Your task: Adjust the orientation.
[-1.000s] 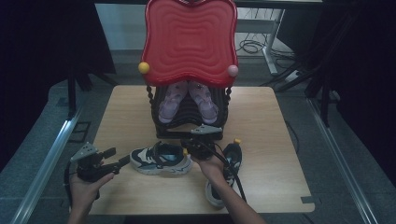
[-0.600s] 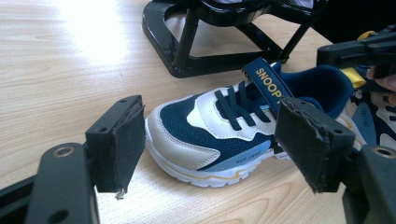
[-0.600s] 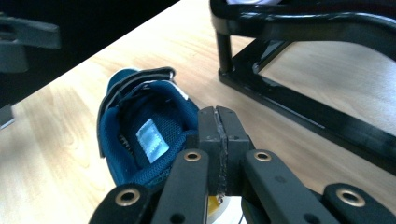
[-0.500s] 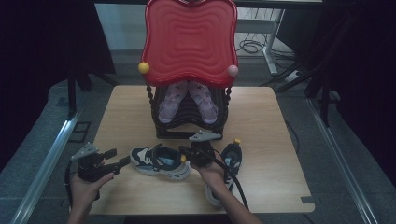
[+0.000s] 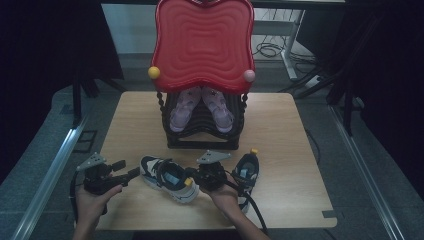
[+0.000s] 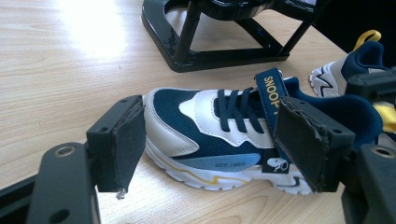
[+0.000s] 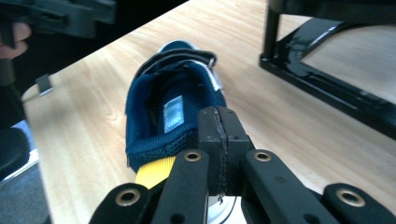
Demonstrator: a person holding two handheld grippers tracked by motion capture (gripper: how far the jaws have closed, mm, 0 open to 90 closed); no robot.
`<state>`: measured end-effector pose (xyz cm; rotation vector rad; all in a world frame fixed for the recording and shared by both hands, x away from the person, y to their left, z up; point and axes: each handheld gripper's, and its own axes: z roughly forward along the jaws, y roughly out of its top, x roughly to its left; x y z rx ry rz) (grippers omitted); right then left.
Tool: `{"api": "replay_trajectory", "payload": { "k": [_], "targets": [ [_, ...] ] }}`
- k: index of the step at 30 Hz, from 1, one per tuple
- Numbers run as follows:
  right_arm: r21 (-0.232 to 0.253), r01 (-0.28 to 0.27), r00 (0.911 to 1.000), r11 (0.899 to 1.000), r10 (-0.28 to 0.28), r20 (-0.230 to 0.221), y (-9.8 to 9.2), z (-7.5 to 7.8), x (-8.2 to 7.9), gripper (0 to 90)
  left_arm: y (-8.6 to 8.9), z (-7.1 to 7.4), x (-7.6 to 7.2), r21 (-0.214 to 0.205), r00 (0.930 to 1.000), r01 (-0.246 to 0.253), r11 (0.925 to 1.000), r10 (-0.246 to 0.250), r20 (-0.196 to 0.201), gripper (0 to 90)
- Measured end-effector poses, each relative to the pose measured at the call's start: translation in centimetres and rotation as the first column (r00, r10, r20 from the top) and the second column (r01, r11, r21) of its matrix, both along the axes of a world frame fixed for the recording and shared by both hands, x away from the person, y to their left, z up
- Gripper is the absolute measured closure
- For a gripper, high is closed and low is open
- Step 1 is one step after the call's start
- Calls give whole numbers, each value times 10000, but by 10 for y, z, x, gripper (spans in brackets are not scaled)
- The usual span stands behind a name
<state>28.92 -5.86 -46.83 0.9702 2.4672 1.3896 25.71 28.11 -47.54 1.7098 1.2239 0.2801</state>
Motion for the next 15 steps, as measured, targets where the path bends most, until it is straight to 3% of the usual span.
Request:
{"api": "replay_trajectory", "payload": {
  "k": [15],
  "targets": [
    [345,-821,9966,9960,824,-52,17,-7,-23,896,2,-2,1,-55,9999,24,10000,-25,-160,257]
  ]
}}
